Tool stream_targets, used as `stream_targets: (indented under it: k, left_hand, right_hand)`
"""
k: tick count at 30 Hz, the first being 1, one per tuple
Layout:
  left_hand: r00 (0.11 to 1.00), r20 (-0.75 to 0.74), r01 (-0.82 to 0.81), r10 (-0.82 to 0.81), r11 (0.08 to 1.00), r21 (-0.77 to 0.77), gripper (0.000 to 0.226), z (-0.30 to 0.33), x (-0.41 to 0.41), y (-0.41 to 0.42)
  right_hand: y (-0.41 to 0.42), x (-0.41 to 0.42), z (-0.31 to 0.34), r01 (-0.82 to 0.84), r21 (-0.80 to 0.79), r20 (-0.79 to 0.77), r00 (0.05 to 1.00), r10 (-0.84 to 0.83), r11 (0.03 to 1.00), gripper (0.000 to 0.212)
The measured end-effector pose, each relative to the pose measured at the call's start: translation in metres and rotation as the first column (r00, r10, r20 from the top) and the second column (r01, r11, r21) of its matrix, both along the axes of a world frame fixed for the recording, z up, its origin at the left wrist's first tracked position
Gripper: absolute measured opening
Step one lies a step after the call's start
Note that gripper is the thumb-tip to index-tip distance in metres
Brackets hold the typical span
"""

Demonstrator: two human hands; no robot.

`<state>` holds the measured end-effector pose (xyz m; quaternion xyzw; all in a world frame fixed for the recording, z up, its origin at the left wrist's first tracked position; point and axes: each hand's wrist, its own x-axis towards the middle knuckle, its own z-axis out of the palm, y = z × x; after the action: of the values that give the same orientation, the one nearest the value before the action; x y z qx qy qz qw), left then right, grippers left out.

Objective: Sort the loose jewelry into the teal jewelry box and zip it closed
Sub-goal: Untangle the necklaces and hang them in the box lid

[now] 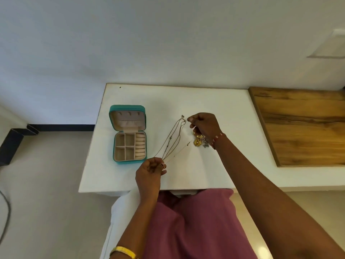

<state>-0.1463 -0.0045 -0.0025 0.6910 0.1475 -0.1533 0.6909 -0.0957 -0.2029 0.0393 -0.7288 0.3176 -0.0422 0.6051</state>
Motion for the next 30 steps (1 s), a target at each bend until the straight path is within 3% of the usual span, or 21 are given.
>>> stream_targets:
  k: [6, 12, 18, 23, 30]
  left_hand:
    - [1.0, -0.018, 0.015, -0.015, 1.0, 0.027, 0.024, -0.006, -0.008, -0.007]
    - [0.999, -0.014, 0.051, -0.05, 0.995, 0.087, 0.022, -0.009, -0.008, -0.008]
    - [0.993, 0.011, 0.111, -0.117, 0.964, 0.242, 0.023, -0.011, -0.009, -0.008]
    - [0.99, -0.004, 0.139, -0.143, 0.952, 0.272, 0.021, -0.014, -0.007, -0.008]
    - [0.983, 0.022, 0.167, -0.183, 0.932, 0.321, 0.02, -0.02, -0.006, -0.008]
  right_hand:
    - [-0.007, 0.034, -0.031, -0.099, -0.264, -0.066, 0.994, 0.084, 0.959, 0.012]
    - [-0.01, 0.042, -0.049, -0.227, -0.534, -0.144, 0.974, 0.177, 0.815, 0.007]
    - [-0.007, 0.04, -0.051, -0.317, -0.64, -0.254, 0.947, 0.197, 0.7, 0.005]
    - [-0.006, 0.038, -0.051, -0.41, -0.685, -0.365, 0.908, 0.204, 0.602, 0.013]
    - [-0.001, 0.037, -0.049, -0.416, -0.723, -0.366, 0.908, 0.205, 0.551, 0.015]
